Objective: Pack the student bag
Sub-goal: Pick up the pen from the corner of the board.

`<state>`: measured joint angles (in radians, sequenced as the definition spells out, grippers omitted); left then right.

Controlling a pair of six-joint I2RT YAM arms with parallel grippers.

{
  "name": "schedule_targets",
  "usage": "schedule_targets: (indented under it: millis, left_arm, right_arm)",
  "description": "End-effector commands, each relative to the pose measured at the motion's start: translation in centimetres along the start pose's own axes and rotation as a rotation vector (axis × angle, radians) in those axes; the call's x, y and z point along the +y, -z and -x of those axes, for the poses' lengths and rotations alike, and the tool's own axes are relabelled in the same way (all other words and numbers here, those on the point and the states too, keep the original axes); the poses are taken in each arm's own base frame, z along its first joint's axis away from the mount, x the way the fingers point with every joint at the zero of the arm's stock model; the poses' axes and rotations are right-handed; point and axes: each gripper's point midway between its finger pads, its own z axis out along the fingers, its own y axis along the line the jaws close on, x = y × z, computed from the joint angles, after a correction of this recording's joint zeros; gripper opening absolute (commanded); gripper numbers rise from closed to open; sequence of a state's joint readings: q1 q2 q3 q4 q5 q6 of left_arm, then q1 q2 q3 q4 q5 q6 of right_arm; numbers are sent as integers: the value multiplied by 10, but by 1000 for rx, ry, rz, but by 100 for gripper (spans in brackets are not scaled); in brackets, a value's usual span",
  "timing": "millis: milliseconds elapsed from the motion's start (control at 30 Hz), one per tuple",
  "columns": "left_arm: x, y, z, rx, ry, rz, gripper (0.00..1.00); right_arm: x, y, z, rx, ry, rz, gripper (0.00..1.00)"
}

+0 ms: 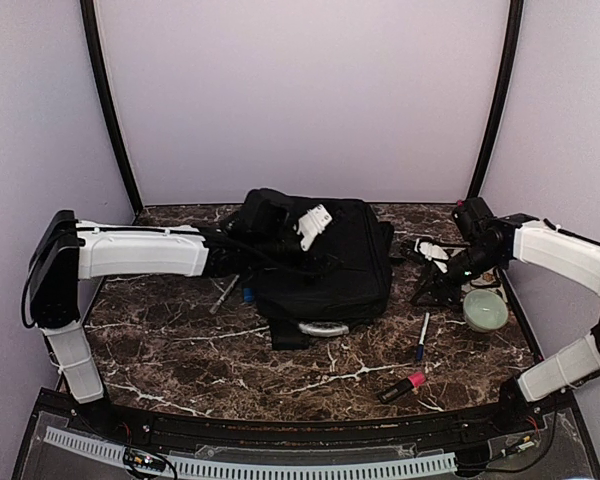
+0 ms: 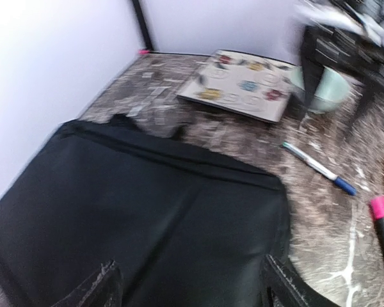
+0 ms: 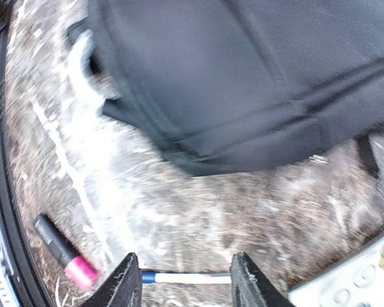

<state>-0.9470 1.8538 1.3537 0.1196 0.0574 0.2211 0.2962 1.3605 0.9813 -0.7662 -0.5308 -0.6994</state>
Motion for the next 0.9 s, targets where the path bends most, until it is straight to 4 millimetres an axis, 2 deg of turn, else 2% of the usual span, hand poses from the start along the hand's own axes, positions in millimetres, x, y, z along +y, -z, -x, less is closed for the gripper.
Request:
schedule_targets:
  millis: [0,100,200,300,400,600,867]
  left_arm:
    - [62,40,-11,71,67,116,76]
    - [86,44,-30,152,59,185,76]
    - [101,46,-47,197,107,208,75]
    - [111,47,-56,188,151,226,75]
    - [117,45,-63,197,178,249,77]
    - [114,43,-68,195,211,243,77]
    - [109,40,-66,188,209,212,75]
  right_arm:
    - [31,-4,3,-11,104,47,49]
    - [58,-19,-5,56,180,129,48]
    - [91,-35,-24,152,282,215,46]
    - [112,-50,-50,276,385,245,46]
    - [125,-58,-67,350,465,248,49]
    - [145,-65,-88,430,595,229,52]
    - [137,-83,-101,503,612,154,51]
